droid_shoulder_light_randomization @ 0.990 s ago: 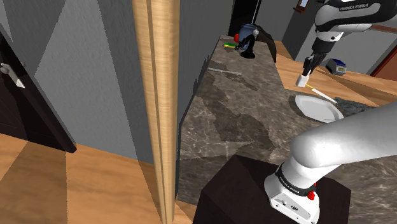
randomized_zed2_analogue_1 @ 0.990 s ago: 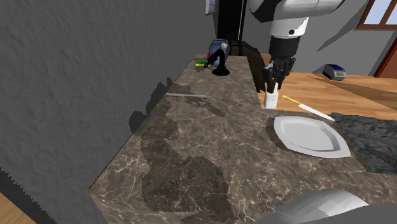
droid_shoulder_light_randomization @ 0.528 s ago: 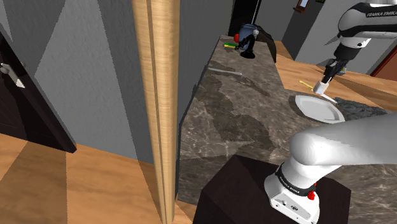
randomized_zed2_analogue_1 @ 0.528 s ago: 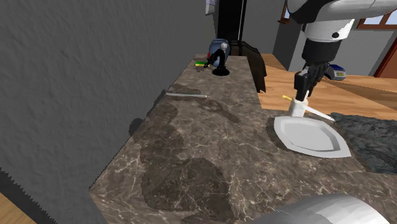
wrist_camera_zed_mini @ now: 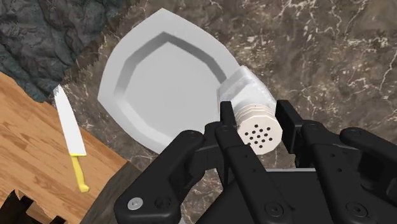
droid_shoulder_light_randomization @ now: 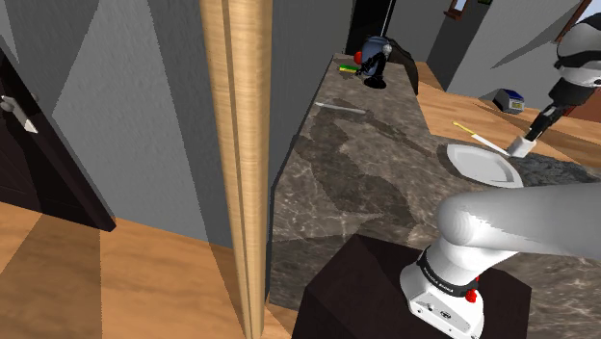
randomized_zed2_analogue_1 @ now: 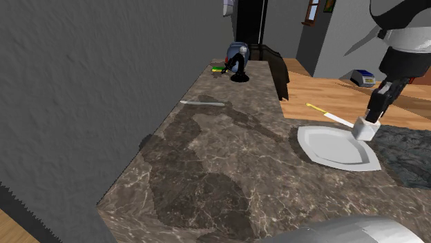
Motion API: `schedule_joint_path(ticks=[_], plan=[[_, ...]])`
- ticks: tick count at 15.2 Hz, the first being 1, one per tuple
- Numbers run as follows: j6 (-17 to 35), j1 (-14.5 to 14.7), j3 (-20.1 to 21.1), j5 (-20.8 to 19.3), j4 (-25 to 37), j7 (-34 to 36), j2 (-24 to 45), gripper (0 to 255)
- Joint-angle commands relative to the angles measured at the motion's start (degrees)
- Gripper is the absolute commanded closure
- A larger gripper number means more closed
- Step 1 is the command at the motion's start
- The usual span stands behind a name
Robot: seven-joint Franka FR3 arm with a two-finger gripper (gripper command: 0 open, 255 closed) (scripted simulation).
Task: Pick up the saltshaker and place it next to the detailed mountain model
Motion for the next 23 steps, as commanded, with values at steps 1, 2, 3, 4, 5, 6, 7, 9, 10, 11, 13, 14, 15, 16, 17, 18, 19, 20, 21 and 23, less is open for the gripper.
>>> schedule_joint_path(ticks=[1,2,3,4,5,6,7,9,10,11,13,14,15,16,17,18,19,20,21,23], plan=[[-0.7,-1.0,-1.9,-1.1,1.0,-2.8,-0.7,255],[-1.0,-1.5,-2.8,-1.7,1.4,-4.2,-1.0,255],[-1.2,-2.0,-3.8,-2.2,1.8,-5.5,-1.3,255],[-1.4,-2.4,-4.7,-2.8,2.3,-6.8,-1.6,255],[-1.5,-2.7,-5.8,-3.3,2.9,-8.2,-1.7,255],[-1.7,-3.0,-6.8,-3.8,3.5,-9.5,-1.9,255],[-1.9,-3.3,-7.9,-4.2,4.2,-10.9,-2.0,255],[-2.1,-3.6,-10.2,-5.1,5.8,-13.6,-2.0,255],[-2.2,-3.7,-11.3,-5.5,6.7,-15.0,-1.9,255],[-2.4,-3.7,-12.6,-5.8,7.6,-16.4,-1.8,255],[-2.6,-3.4,-15.2,-6.5,9.6,-19.2,-1.6,255],[-2.7,-3.2,-16.5,-6.8,10.7,-20.5,-1.4,255],[-2.8,-2.9,-17.9,-7.1,11.9,-21.9,-1.2,255],[-2.8,-2.5,-19.4,-7.4,13.2,-23.3,-1.0,255],[-2.9,-2.0,-20.9,-7.6,14.5,-24.7,-0.8,255],[-3.1,-1.4,-22.4,-7.8,15.8,-26.1,-0.5,255],[-3.2,-0.7,-24.0,-8.0,17.3,-27.4,-0.3,255],[-3.3,0.1,-25.7,-8.2,18.7,-28.8,-0.1,255],[-3.5,1.0,-27.4,-8.4,20.3,-30.1,0.1,255],[-3.8,2.9,-30.6,-8.7,23.3,-32.5,0.3,255]])
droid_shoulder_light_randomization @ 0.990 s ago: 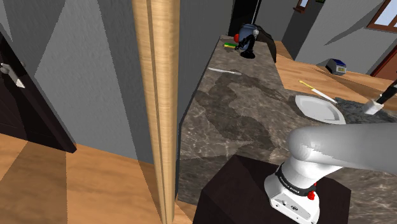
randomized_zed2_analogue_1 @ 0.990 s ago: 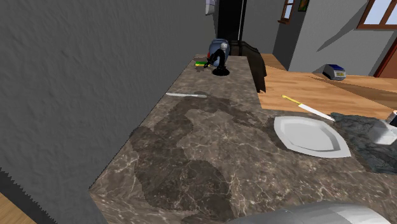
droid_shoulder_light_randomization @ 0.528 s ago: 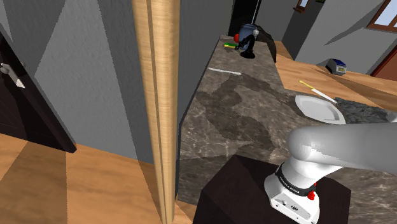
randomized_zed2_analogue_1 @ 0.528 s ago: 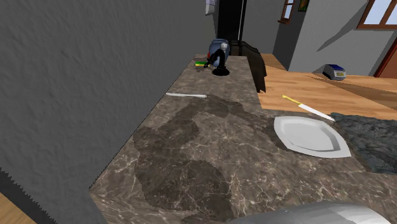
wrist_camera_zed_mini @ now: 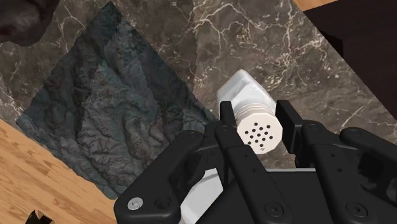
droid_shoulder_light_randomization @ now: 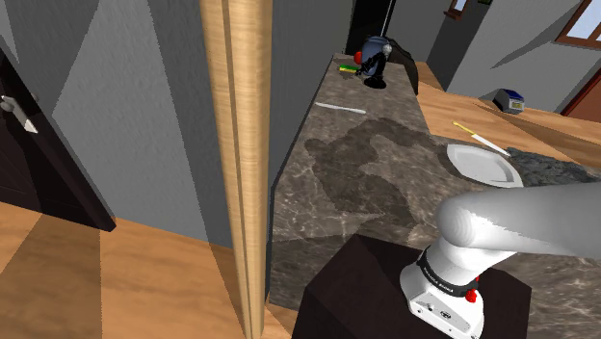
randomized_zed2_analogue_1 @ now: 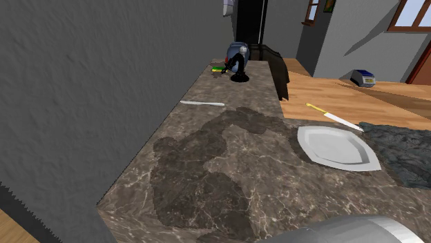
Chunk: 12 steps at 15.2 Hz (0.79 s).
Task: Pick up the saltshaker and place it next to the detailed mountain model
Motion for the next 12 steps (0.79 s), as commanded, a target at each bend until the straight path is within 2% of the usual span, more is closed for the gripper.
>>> schedule_joint_path(ticks=[1,12], plan=[[0.5,1.0,-1.9,-0.4,0.9,-1.0,0.0,255],[7.4,1.3,-6.2,-3.7,-5.6,0.7,-1.3,255]])
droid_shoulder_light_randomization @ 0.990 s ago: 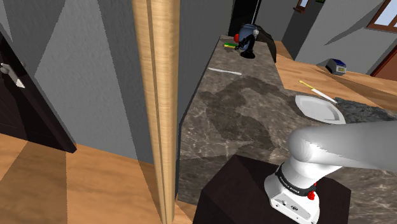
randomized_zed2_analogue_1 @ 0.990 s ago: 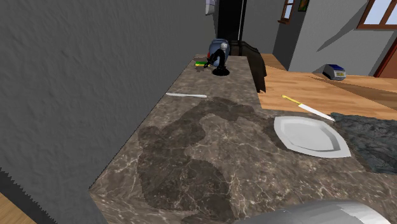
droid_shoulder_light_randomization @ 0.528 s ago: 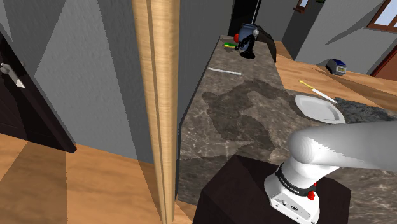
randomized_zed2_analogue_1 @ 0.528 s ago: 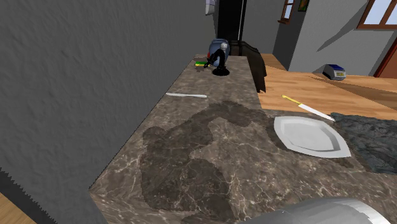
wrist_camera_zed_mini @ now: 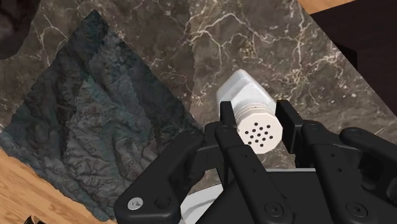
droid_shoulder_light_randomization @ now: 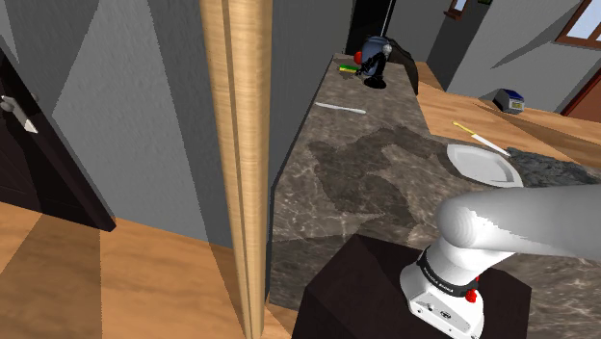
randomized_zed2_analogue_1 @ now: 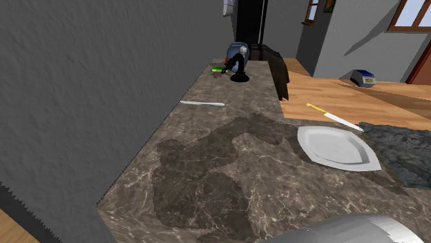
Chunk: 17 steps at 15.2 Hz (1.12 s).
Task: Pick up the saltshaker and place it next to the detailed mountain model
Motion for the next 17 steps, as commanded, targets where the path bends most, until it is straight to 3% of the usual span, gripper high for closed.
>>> schedule_joint_path(ticks=[1,17], plan=[[1.3,0.3,-1.1,-0.6,-0.9,0.3,-0.2,255],[11.3,4.0,-10.8,-6.5,-7.4,3.0,-1.4,255]])
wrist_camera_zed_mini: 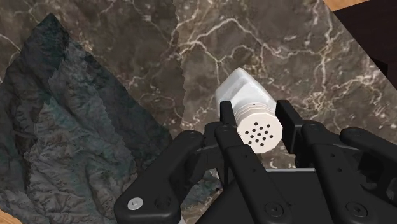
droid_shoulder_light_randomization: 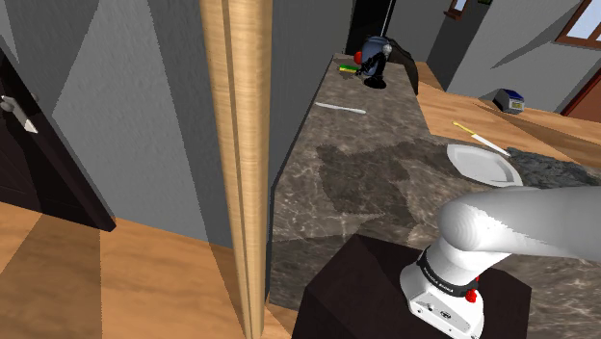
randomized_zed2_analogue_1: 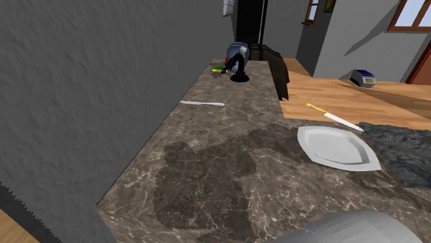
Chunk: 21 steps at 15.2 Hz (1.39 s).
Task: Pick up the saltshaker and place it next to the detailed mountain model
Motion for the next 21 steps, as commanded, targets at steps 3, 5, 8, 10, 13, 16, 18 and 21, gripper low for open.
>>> schedule_joint_path(ticks=[3,5,8,10,13,16,18,21], plan=[[0.8,0.1,-0.8,-0.6,-0.6,0.2,-0.2,255],[0.8,0.1,-0.8,-0.6,-0.6,0.2,-0.2,255],[0.8,0.1,-0.7,-0.6,-0.6,0.2,-0.2,0],[0.8,0.1,-0.8,-0.6,-0.6,0.2,-0.2,0],[0.8,0.1,-0.7,-0.6,-0.6,0.2,-0.2,0],[-3.6,-3.1,4.8,2.4,1.2,-1.3,0.4,0],[-4.8,-3.8,6.2,3.0,1.8,-1.6,0.4,0],[-4.8,-3.8,6.2,3.0,1.8,-1.6,0.4,0]])
